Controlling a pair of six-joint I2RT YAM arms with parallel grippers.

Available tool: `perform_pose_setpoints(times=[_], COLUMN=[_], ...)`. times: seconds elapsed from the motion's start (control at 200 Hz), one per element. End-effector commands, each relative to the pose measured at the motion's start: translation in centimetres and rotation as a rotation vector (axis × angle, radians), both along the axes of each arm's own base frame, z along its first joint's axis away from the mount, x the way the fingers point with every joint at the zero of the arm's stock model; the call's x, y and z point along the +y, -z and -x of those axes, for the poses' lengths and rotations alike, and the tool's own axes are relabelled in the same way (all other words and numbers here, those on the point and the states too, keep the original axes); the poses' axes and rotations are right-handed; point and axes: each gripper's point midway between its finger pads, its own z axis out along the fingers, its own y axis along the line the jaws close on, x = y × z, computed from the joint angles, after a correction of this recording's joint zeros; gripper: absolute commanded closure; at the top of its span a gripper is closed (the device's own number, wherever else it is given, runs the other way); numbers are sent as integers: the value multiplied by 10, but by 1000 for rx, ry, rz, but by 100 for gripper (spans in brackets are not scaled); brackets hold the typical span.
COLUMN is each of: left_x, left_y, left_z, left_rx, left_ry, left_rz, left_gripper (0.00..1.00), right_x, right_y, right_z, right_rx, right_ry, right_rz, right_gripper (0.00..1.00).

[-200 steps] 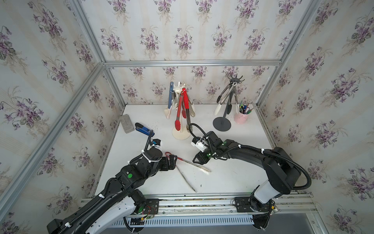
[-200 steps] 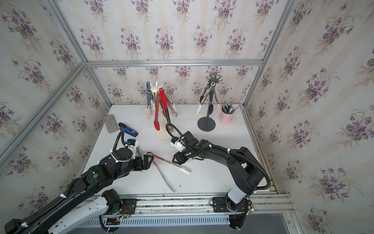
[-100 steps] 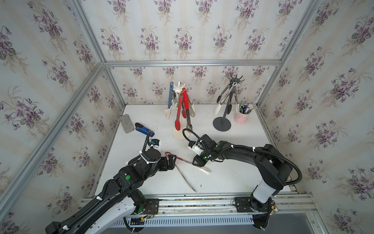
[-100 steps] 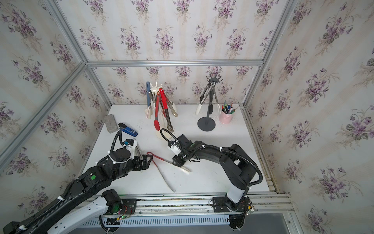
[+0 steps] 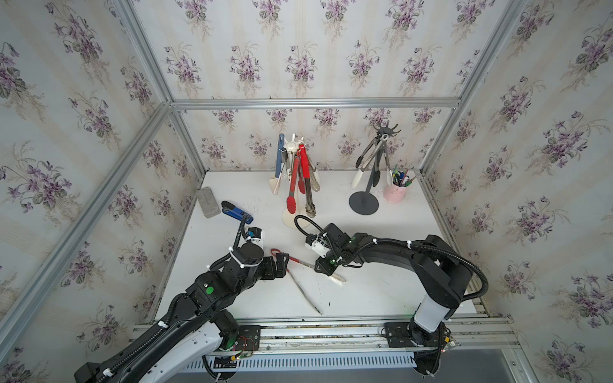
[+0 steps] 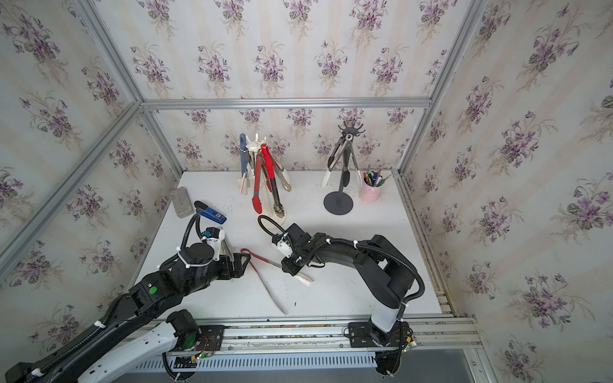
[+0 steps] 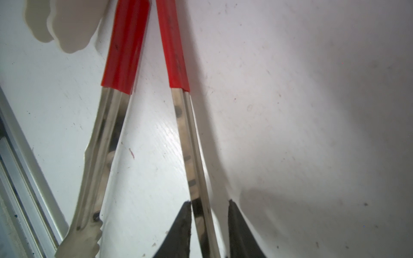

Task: Hang food tongs on kitchen utensil racks
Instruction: Pick up the food tongs from the center of the board.

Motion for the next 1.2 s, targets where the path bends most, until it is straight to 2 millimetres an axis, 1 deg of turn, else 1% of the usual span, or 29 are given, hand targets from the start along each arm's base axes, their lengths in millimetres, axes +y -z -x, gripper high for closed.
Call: perform_pose_setpoints(times=[0.0, 0.145, 0.355, 0.5, 0.734, 0.879, 1.054, 1.194], left_x=[3, 4, 4, 4, 4, 4, 4, 2], left_y=[-2, -3, -1, -1, -2, -4, -4, -4], left_z=[-2, -2, -3, -3, -4, -5, -6, -6], left_rx=[-13, -17, -14, -15, -20, -25, -26, -24], left_ry=[-16, -19, -21, -19, -20, -20, -21, -10], left_rz=[-7, -7, -11, -12, -20, -25, -32, -29], left_gripper=[1, 1, 1, 1, 1, 1, 1, 1], right_x=[-1, -2, -4, -5, -8, -12, -29, -45], right_y=[3, 6, 9, 2, -13, -20, -19, -23], right_z=[-2, -4, -7, -10, -16, -15, -15, -18], right_rx=[-19, -45, -78, -108, -167, -197, -217, -235], right_ry=[-1, -4, -2, 10, 25, 13, 28, 82], right_rz=[25, 51, 82, 79, 58, 51, 92, 95], right_gripper=[73, 76, 89, 100, 100, 100, 100, 100])
